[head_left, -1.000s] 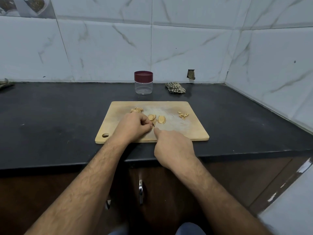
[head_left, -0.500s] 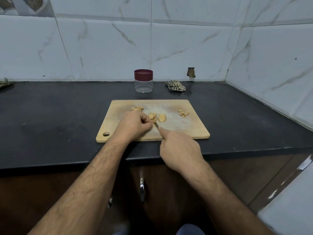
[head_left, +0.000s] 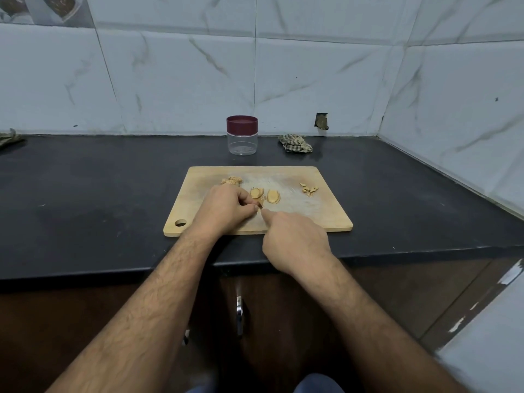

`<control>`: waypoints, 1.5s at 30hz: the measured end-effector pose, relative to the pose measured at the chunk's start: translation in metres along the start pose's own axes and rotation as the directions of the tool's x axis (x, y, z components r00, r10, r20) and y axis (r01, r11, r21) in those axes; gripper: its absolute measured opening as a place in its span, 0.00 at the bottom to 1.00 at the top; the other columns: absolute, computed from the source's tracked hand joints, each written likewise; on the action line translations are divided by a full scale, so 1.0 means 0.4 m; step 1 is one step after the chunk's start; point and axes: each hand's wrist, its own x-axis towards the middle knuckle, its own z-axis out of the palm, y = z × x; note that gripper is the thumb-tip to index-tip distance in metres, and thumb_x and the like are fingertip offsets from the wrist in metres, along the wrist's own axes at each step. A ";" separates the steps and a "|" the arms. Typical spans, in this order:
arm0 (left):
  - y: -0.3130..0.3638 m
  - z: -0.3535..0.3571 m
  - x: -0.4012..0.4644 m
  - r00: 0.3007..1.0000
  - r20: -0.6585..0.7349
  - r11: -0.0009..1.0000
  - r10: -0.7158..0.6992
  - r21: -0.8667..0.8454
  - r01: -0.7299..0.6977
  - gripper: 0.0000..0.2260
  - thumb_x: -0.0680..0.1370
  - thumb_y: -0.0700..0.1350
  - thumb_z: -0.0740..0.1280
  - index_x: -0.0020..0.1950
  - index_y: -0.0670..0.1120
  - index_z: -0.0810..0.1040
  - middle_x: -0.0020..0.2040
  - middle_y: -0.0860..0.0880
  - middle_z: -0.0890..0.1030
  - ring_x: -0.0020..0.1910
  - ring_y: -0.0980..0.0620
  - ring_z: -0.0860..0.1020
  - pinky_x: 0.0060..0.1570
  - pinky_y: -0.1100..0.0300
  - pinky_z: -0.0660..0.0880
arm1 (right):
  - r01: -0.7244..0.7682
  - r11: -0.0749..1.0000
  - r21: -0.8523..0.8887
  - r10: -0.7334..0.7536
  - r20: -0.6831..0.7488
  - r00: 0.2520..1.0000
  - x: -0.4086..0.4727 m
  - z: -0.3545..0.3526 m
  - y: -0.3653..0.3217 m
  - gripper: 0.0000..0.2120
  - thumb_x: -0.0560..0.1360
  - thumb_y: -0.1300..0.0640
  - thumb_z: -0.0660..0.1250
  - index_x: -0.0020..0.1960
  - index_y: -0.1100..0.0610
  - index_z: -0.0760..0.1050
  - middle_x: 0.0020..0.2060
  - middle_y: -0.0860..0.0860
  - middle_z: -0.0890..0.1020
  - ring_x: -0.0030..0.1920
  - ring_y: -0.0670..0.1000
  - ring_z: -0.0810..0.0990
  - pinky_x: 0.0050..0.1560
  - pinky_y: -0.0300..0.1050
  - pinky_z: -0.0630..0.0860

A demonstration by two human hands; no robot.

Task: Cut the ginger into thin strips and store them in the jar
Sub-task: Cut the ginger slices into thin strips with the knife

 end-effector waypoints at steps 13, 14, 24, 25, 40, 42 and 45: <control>-0.006 -0.001 -0.002 1.000 0.003 0.999 -0.018 -0.049 0.018 0.04 0.73 0.45 0.74 0.38 0.51 0.86 0.42 0.56 0.85 0.42 0.59 0.79 0.41 0.64 0.71 | -0.002 0.999 0.034 0.003 -0.029 1.000 -0.025 -0.001 0.015 0.24 0.80 0.58 0.57 0.74 0.44 0.64 0.56 0.50 0.79 0.55 0.53 0.76 0.49 0.49 0.75; -0.006 0.000 -0.002 1.000 0.002 0.999 -0.017 -0.047 0.018 0.04 0.73 0.45 0.74 0.38 0.50 0.86 0.42 0.56 0.85 0.43 0.58 0.80 0.43 0.62 0.73 | -0.004 0.999 0.035 0.005 -0.027 1.000 -0.021 -0.001 0.013 0.24 0.80 0.58 0.57 0.74 0.44 0.64 0.56 0.50 0.79 0.55 0.53 0.76 0.49 0.49 0.75; -0.004 0.001 0.000 1.000 0.003 0.999 -0.017 -0.044 0.017 0.03 0.73 0.44 0.73 0.40 0.48 0.86 0.38 0.58 0.83 0.37 0.62 0.75 0.35 0.70 0.67 | -0.005 1.000 0.015 0.005 -0.006 1.000 -0.003 0.002 0.003 0.25 0.80 0.58 0.57 0.76 0.44 0.63 0.60 0.52 0.78 0.59 0.54 0.76 0.47 0.48 0.71; -0.004 0.000 0.001 1.000 0.002 0.999 -0.019 -0.049 0.019 0.04 0.73 0.44 0.73 0.40 0.47 0.87 0.39 0.57 0.84 0.38 0.62 0.76 0.37 0.68 0.68 | -0.006 1.000 0.017 0.007 -0.004 1.000 0.000 0.001 0.002 0.25 0.80 0.58 0.57 0.76 0.44 0.63 0.61 0.52 0.78 0.59 0.54 0.76 0.47 0.48 0.71; -0.007 -0.003 0.001 1.000 0.011 0.998 -0.026 -0.052 0.027 0.03 0.73 0.44 0.73 0.39 0.49 0.86 0.42 0.57 0.85 0.41 0.62 0.77 0.40 0.66 0.70 | -0.017 0.999 0.027 0.017 -0.012 1.000 -0.030 0.000 0.010 0.27 0.80 0.58 0.57 0.76 0.43 0.60 0.55 0.51 0.79 0.53 0.53 0.76 0.43 0.48 0.71; -0.008 -0.002 0.001 1.000 0.009 0.998 -0.028 -0.054 0.029 0.04 0.73 0.44 0.73 0.39 0.49 0.86 0.41 0.58 0.85 0.39 0.66 0.76 0.38 0.71 0.68 | -0.021 0.999 0.027 0.022 -0.011 1.000 -0.023 0.000 0.006 0.26 0.80 0.58 0.57 0.76 0.43 0.60 0.56 0.51 0.79 0.54 0.54 0.76 0.44 0.48 0.72; -0.009 -0.001 0.003 0.999 0.006 0.998 -0.035 -0.061 0.036 0.04 0.72 0.44 0.73 0.38 0.50 0.86 0.40 0.59 0.84 0.39 0.66 0.76 0.37 0.72 0.68 | -0.014 1.000 0.024 0.014 -0.003 1.000 -0.018 0.002 0.001 0.25 0.80 0.57 0.57 0.75 0.44 0.62 0.57 0.51 0.78 0.55 0.54 0.76 0.46 0.49 0.73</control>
